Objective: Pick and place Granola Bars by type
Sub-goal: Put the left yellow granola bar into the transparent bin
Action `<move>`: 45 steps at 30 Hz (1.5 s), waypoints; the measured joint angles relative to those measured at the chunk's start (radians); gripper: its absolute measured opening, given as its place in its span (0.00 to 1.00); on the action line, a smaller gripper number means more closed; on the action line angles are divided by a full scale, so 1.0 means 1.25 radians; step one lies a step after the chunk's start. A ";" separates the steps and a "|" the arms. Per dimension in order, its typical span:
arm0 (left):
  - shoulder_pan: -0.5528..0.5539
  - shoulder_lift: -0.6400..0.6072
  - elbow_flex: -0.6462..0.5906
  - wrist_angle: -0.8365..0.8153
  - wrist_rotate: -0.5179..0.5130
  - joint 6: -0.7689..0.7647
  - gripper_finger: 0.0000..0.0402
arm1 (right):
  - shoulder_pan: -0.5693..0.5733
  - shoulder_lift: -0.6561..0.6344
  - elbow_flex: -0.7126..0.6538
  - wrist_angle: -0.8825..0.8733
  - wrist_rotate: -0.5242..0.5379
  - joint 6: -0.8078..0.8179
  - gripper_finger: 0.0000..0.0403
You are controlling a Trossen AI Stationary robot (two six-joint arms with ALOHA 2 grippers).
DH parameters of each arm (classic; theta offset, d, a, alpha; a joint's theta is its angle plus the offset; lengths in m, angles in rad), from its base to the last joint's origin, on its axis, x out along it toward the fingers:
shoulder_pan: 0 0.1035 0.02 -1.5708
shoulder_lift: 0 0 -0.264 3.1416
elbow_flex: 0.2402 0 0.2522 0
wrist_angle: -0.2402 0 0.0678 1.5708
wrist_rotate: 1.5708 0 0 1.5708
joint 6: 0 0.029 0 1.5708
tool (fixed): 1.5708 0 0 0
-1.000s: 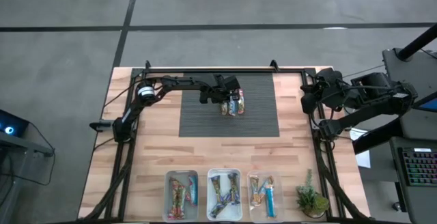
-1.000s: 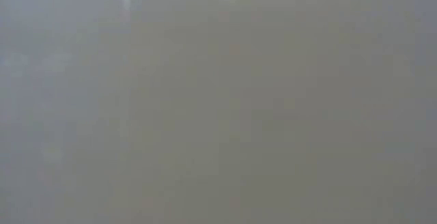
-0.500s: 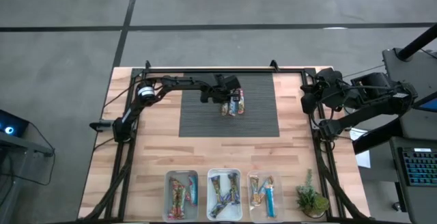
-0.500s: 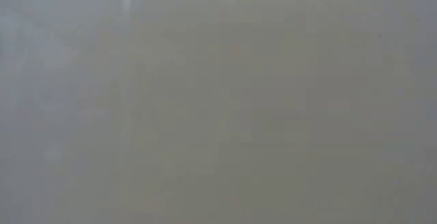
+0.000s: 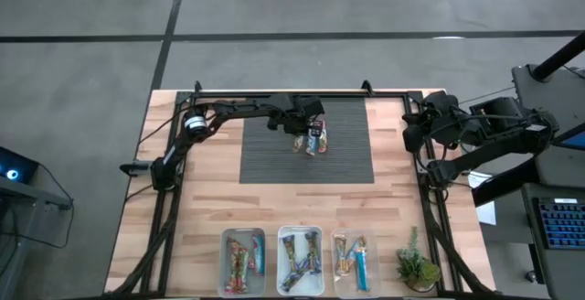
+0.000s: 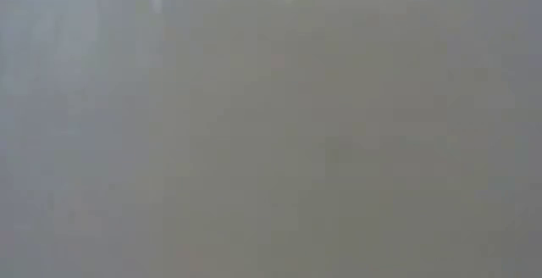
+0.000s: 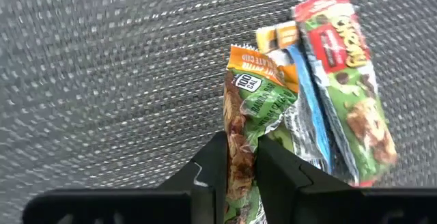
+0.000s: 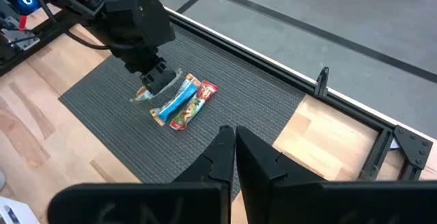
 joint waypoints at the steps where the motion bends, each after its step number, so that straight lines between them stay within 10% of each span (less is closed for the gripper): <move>1: 0.000 0.000 0.011 -0.012 0.000 0.019 0.13 | 0.000 0.000 0.000 0.000 0.000 0.000 0.02; 20: -0.090 -0.039 0.385 -0.255 0.044 0.252 0.13 | 0.000 -0.002 0.000 0.000 0.000 0.000 0.02; 45: -0.414 -0.337 0.074 -0.172 0.067 -0.105 0.13 | 0.000 -0.002 0.000 0.000 -0.005 -0.002 0.02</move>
